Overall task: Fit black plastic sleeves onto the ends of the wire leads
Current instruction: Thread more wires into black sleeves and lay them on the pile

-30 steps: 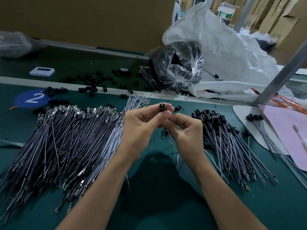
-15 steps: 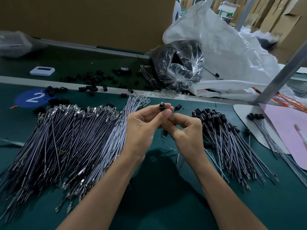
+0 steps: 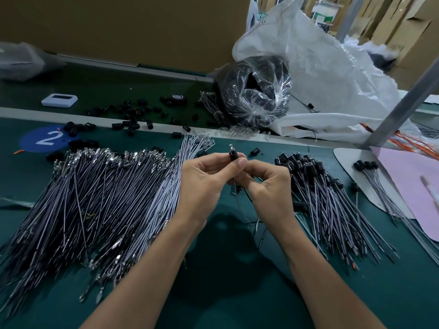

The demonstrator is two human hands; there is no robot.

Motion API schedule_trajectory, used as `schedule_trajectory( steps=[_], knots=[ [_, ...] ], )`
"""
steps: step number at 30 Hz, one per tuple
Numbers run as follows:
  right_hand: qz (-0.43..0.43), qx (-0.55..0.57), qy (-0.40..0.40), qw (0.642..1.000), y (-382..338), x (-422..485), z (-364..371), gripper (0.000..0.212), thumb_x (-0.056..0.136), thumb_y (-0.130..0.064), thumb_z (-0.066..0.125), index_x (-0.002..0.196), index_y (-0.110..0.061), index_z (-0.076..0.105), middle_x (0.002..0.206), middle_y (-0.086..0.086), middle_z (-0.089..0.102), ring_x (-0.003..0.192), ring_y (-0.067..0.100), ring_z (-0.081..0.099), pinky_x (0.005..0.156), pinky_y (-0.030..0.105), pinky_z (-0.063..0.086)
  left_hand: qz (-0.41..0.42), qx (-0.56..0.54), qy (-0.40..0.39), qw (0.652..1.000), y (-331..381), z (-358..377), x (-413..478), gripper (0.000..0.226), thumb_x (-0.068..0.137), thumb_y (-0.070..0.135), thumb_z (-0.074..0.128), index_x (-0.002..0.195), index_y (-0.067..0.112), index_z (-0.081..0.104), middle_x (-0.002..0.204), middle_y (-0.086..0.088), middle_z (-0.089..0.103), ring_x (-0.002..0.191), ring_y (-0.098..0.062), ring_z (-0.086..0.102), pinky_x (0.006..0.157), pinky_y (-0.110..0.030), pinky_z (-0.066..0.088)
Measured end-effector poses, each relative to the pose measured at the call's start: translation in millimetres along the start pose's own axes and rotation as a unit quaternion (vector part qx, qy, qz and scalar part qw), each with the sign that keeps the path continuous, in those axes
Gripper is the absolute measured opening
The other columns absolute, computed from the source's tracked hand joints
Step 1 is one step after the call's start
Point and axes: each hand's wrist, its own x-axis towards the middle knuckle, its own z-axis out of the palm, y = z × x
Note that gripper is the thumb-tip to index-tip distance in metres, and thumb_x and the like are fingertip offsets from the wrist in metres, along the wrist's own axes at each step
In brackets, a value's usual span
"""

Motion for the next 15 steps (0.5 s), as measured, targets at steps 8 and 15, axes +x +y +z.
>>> schedule_trajectory(
  steps=[8,15],
  knots=[
    [0.009,-0.013,0.002,1.000,-2,1,1,0.014,0.086,-0.010,0.072,0.073,-0.013,0.075,0.065,0.000,0.071,0.063,0.010,0.064,0.070,0.034,0.055,-0.003,-0.023,0.022,0.999,2,-2,1,0.030,0.071,0.022,0.076,0.099,0.012,0.075,0.093,-0.007,0.077,0.086,-0.015,0.073,0.070,-0.021,0.055],
    [0.000,-0.047,0.006,0.999,-3,0,2,0.013,0.084,-0.008,0.073,0.075,-0.017,0.075,0.065,-0.007,0.071,0.063,0.010,0.065,0.071,0.037,0.056,-0.031,-0.061,0.045,0.997,3,-11,5,0.016,0.066,0.025,0.077,0.080,0.018,0.080,0.091,-0.005,0.076,0.087,-0.015,0.068,0.078,-0.027,0.052]
  ],
)
